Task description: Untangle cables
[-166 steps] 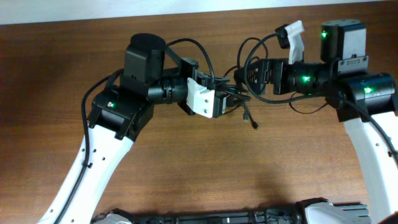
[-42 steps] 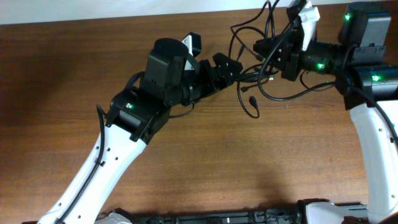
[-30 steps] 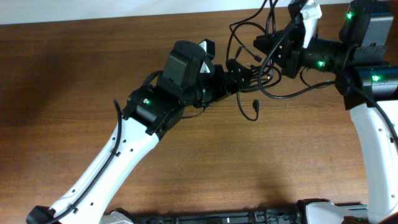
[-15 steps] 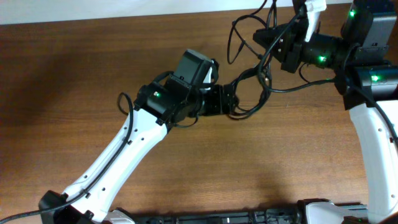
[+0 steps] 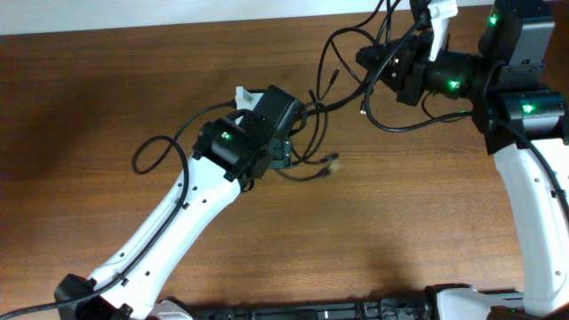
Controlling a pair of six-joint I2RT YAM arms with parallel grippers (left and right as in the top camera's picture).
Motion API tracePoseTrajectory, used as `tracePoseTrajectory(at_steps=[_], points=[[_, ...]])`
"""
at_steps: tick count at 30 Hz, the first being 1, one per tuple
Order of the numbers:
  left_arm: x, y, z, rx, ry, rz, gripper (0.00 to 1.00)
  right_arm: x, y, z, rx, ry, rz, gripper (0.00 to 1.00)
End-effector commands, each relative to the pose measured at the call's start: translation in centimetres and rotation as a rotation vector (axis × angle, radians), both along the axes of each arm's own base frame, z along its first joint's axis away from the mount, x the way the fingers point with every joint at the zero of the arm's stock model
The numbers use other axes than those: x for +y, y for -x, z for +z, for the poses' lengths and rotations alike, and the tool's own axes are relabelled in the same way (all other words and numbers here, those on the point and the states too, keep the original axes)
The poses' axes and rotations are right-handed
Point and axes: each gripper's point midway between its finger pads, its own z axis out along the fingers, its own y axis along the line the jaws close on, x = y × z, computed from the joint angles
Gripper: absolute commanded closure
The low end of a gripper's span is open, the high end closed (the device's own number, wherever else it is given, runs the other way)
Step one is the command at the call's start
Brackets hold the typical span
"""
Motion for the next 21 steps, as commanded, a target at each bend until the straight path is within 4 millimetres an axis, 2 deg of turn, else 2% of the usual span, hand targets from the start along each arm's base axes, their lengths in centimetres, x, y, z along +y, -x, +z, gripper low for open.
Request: tracePoseTrajectory(at_steps=[1,3,5,8,12,16,19,21], points=[[5.9,-1.0,1.6,-0.103,-0.321,0.088,0.12,-0.6,0.1,1.6,-0.062,0.002,-0.015,0.96],[7.3,-1.1,2.5,-0.138,-0.409,0.111,0.09,-0.6,0.1,1.6,-0.062,0.002,-0.015,0.96],[8.5,-1.3,3.6,-0.175,-0.494,0.133,0.01,-0.6,0.1,1.6,-0.062,0.002,-0.015,0.96],[9.8,-1.4,5.0,-0.208,-0.612,0.129,0.01,-0.6,0.1,1.6,-0.062,0.002,-0.015,0.96],[10.3,-1.6,5.8,-0.183,-0.737,0.037,0.01,-0.6,0.1,1.6,-0.062,0.002,-0.015,0.96],[11.5,-1.9,6.3,-0.19,-0.769,0.07,0.01,-0.6,0.1,1.6,-0.062,0.002,-0.015,0.96],[13.7,-2.2,6.4,-0.173,-0.767,0.14,0.01,-0.6,0.1,1.6,-0.062,0.002,-0.015,0.96],[15.5,-2.7,6.3,-0.168,-0.751,0.207,0.05,-0.6,0.1,1.6,-0.062,0.002,-0.015,0.96]])
